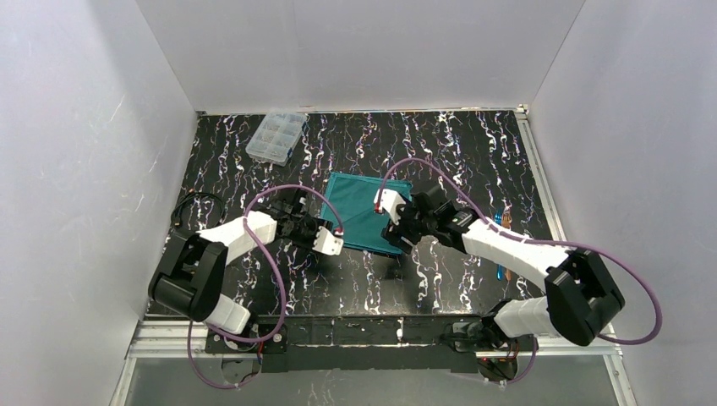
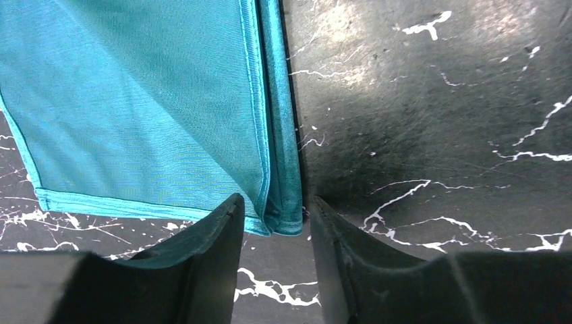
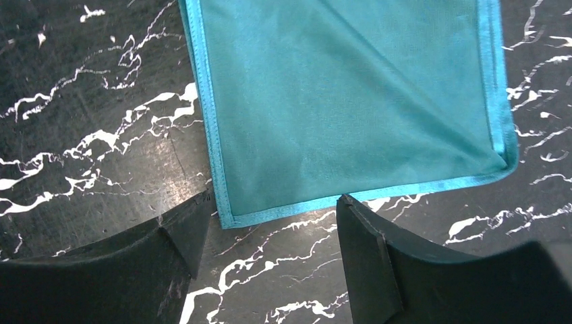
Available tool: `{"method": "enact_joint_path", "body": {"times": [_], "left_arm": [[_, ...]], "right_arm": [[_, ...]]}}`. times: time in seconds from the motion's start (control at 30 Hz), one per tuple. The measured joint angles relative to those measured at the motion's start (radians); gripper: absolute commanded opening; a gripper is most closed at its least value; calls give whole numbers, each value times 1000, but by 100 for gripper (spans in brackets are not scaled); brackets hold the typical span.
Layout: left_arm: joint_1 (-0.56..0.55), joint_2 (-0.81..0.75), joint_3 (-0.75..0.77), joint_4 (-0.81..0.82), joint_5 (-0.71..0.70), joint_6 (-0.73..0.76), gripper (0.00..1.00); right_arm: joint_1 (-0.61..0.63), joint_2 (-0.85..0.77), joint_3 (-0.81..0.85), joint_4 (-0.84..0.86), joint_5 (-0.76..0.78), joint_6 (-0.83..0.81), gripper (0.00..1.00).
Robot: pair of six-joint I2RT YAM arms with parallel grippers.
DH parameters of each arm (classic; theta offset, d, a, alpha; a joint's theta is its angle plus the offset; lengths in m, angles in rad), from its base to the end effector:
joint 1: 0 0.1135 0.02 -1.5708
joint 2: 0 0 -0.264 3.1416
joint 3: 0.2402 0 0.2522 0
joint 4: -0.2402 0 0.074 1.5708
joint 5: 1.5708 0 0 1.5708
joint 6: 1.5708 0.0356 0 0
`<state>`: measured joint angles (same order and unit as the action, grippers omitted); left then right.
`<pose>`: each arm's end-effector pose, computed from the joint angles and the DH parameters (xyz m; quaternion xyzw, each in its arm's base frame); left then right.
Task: Fold the napkin into a case and place the utensils inside
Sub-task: Pick up the upper triangle-folded napkin from the center of the board.
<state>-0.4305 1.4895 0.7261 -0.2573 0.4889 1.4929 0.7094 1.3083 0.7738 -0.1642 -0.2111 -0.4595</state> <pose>0.2403 -0.1288 0.1607 0.8035 0.4803 -0.0673 0.3452 0.2047 0.1855 0.2253 -0.5344 0.7272 0.1471 0.4048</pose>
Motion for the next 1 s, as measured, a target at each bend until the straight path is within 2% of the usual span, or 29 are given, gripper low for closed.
{"method": "enact_joint_path", "body": {"times": [0.1, 0.23, 0.4, 0.8, 1.0], "left_arm": [[0, 15, 3, 19, -5, 12, 28], [0, 27, 6, 30, -12, 51, 25], [-2, 36, 7, 34, -19, 86, 15], [-4, 87, 65, 13, -36, 58, 11], [-4, 92, 74, 2, -37, 49, 11]], "right_arm": [[15, 34, -3, -2, 11, -31, 79], [24, 56, -6, -7, 29, -60, 79], [41, 100, -5, -10, 39, -97, 79], [103, 168, -5, -11, 66, -172, 81], [111, 195, -6, 5, 105, -194, 78]]}}
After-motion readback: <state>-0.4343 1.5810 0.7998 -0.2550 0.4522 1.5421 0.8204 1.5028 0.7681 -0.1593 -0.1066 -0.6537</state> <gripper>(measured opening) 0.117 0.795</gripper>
